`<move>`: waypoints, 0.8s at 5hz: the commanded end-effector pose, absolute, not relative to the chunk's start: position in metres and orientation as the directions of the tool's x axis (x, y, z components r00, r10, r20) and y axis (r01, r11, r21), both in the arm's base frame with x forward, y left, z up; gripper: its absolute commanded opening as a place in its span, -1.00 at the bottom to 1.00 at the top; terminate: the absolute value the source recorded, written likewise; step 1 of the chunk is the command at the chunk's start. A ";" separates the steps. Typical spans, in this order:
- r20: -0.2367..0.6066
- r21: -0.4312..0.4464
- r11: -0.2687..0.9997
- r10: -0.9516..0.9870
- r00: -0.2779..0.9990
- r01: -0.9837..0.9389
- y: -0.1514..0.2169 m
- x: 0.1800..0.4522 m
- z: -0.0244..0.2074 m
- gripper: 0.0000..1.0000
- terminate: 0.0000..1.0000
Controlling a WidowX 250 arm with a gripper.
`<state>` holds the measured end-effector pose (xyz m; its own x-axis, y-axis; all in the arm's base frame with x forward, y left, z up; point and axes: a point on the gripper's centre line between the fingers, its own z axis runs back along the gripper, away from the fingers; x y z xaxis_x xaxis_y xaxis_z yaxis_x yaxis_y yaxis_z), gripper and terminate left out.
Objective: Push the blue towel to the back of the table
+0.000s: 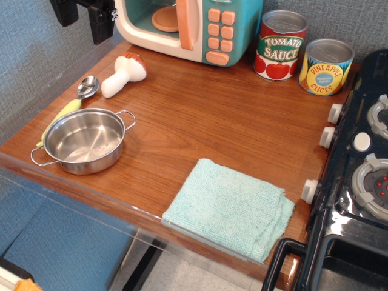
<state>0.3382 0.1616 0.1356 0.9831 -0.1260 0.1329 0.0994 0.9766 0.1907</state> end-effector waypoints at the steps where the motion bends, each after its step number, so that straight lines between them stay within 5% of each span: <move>1: 0.133 0.191 0.977 -0.126 0.983 0.099 0.162 0.338 0.136 1.00 -1.00; 4: 0.134 0.193 0.967 -0.195 0.972 0.167 0.039 0.298 0.125 1.00 -1.00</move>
